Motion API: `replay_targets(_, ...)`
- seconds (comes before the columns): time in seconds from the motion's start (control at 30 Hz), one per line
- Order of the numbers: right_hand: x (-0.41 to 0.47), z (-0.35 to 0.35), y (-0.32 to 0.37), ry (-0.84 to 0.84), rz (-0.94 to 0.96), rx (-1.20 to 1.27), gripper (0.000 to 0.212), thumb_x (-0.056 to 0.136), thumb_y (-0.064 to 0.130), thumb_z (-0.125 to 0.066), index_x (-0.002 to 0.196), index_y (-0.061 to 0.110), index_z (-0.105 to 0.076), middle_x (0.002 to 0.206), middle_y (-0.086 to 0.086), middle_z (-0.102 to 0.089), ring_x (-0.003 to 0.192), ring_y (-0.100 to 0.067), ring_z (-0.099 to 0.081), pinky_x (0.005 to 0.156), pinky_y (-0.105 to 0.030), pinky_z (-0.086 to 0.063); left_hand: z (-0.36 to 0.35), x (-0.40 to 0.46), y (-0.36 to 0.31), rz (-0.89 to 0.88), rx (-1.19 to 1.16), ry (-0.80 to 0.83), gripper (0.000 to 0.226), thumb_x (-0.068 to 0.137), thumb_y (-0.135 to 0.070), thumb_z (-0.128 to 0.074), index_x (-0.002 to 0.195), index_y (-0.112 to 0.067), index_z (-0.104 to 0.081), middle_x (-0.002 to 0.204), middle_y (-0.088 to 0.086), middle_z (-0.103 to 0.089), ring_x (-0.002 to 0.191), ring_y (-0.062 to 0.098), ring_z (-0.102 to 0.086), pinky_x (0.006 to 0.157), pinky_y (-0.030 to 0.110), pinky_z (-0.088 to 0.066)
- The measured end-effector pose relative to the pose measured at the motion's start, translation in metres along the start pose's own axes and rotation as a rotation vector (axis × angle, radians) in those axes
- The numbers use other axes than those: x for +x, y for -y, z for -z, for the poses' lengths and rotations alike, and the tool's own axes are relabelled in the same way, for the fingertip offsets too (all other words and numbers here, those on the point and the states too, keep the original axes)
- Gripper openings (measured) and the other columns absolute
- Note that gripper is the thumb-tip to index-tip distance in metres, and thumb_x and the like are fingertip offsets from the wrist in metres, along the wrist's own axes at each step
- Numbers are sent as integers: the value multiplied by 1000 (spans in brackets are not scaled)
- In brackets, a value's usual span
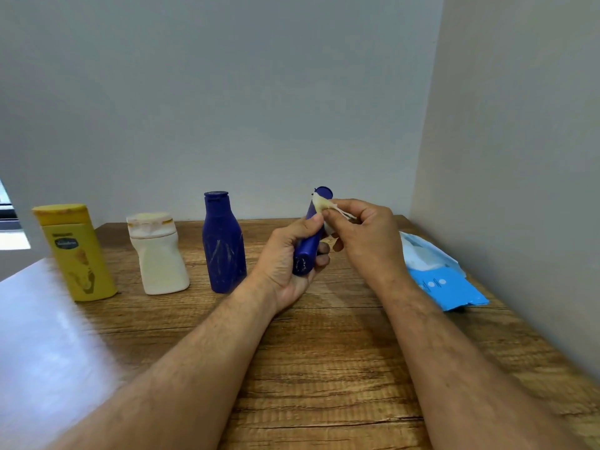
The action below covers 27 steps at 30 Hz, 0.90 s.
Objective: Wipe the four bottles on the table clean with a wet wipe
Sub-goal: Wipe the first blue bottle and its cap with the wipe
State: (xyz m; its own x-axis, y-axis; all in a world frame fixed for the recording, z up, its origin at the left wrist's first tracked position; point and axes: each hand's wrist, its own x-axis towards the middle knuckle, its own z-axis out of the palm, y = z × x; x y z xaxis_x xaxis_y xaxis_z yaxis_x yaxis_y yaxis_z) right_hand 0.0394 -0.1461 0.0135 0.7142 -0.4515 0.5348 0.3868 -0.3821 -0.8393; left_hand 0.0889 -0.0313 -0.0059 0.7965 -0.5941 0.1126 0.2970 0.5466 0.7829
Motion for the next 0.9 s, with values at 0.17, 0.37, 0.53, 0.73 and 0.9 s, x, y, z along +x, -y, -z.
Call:
replay_targets(0.17,0,7,0,56,9,6,3,82,22,-77,84,20,-78,70,9,-72,65,0,-63,57,-17,-46,2,0,1,11,3,-14,35,79,-15,-71,111,-1,-69,90,10,-65,70,16,-56,59,25,-46)
replay_targets(0.37,-1,5,4,-48,28,4,3,89,33,-70,89,31,-72,78,17,-70,67,11,-60,58,-4,-42,5,0,0,24,32,-32,60,69,-17,-76,124,4,-62,104,16,-64,73,18,-55,64,28,-44)
replay_targets(0.53,-1,8,5,-12,33,-10,3,84,22,-75,85,20,-76,68,12,-69,59,6,-61,54,-8,-44,1,-2,0,30,71,-82,37,73,-15,-67,106,1,-69,91,14,-68,71,18,-54,66,30,-43)
replay_targets(0.73,-2,6,4,29,49,-22,3,83,18,-75,86,18,-77,74,8,-72,67,2,-64,58,-9,-46,2,-2,2,-33,188,-93,15,79,-13,-64,87,-10,-76,82,7,-71,75,19,-59,69,31,-44)
replay_targets(0.9,0,1,2,-61,91,-60,21,87,35,-72,102,22,-75,92,11,-73,85,-2,-67,66,-6,-48,5,4,2,-179,415,-42,51,70,-13,-69,120,-14,-68,111,12,-70,92,22,-66,80,38,-55)
